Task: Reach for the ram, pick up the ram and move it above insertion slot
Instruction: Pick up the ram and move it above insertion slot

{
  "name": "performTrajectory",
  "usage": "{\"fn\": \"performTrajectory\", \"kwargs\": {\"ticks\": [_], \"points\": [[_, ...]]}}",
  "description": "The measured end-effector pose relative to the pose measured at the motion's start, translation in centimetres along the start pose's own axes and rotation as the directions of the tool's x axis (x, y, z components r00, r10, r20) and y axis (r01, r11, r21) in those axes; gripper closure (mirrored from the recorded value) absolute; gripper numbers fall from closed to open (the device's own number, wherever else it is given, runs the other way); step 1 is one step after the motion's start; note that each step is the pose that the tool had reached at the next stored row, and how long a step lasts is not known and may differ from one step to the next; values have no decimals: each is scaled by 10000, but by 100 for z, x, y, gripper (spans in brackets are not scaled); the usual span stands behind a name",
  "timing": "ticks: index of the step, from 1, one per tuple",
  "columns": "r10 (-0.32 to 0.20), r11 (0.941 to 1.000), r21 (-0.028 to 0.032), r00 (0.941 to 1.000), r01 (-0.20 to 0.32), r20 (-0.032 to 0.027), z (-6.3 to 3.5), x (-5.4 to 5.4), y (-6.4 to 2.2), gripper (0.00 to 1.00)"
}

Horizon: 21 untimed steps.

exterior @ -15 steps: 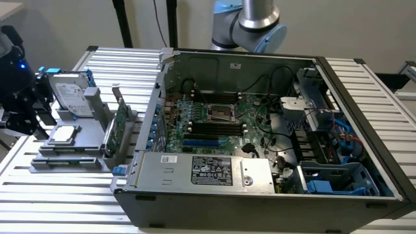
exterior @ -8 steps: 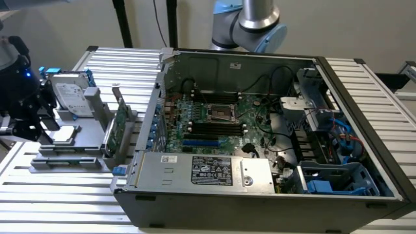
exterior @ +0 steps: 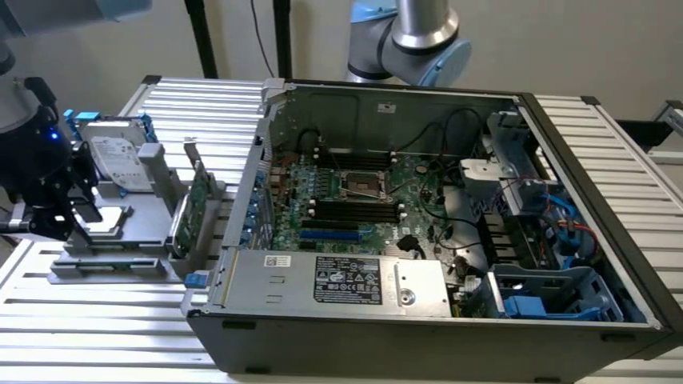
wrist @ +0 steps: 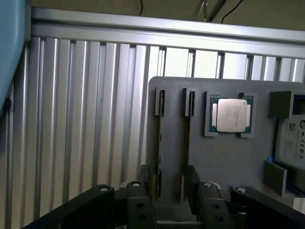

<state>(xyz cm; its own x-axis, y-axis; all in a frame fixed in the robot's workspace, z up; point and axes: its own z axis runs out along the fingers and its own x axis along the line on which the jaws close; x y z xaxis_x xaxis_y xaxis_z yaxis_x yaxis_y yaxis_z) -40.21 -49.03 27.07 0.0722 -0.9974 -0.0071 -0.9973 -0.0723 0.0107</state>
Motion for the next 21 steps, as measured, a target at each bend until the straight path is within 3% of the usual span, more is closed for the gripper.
{"fn": "performTrajectory", "kwargs": {"ticks": [21], "points": [[-41, 10000, 0, 10000, 41, -1, 381, 69, -4, 58]]}}
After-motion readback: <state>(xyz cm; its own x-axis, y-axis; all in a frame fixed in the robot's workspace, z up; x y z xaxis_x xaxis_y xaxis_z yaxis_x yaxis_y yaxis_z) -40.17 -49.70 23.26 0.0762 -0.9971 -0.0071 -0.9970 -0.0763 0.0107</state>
